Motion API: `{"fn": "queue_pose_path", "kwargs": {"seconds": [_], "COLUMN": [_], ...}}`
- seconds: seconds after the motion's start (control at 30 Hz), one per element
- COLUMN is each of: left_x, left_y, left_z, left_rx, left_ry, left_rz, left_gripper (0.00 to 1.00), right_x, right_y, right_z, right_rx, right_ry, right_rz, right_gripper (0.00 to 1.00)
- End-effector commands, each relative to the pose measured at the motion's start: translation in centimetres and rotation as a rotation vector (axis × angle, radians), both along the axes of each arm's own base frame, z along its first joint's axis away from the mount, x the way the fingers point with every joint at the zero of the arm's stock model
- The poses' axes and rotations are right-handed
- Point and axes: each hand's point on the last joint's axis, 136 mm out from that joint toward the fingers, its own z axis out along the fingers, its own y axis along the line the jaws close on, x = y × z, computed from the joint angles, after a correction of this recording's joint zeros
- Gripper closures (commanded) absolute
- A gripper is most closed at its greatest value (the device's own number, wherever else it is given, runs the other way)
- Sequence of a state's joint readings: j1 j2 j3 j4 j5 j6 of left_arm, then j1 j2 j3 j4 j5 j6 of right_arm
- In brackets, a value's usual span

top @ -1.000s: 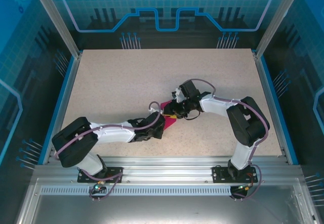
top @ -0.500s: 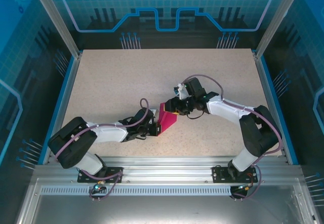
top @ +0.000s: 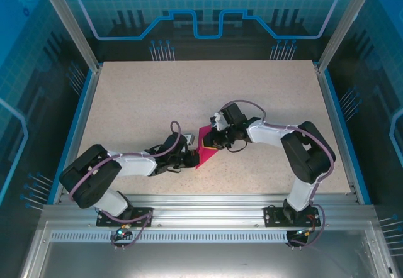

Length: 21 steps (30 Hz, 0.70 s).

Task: Fold a paper plane with a square sheet of paper (pick it up from the middle)
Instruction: Fourth fold the wing at the center of the table.

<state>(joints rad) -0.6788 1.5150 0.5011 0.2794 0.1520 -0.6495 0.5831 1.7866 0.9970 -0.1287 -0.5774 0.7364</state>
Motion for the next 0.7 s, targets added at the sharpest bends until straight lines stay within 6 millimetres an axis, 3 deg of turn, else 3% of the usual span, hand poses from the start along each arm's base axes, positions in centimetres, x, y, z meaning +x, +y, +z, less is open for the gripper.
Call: {"fn": "queue_pose_path", "kwargs": {"seconds": [0.0,0.27,0.47,0.67], "left_x": [-0.3,-0.2,-0.4,-0.9], "left_y": [0.2,0.3,0.7,0.7], "left_z": [-0.6,-0.5,-0.6,-0.8], "left_rx": [-0.013,-0.016,0.003,0.009], "left_ry": [0.026,0.025,0.029,0.040], "left_rz": [-0.001,0.005,0.000,-0.019], "left_gripper": [0.94,0.93,0.83,0.78], "right_x": [0.4,1.0,1.6,1.8], "right_y": [1.8,2.1,1.7,1.5], "right_z": [0.7,-0.6,-1.9,-1.9], "right_rx": [0.058,0.027,-0.009,-0.013], "right_ry": [-0.004,0.009,0.022,0.022], "right_rz": [0.033,0.019,-0.009,-0.019], "right_gripper": [0.84,0.83,0.83,0.83]}}
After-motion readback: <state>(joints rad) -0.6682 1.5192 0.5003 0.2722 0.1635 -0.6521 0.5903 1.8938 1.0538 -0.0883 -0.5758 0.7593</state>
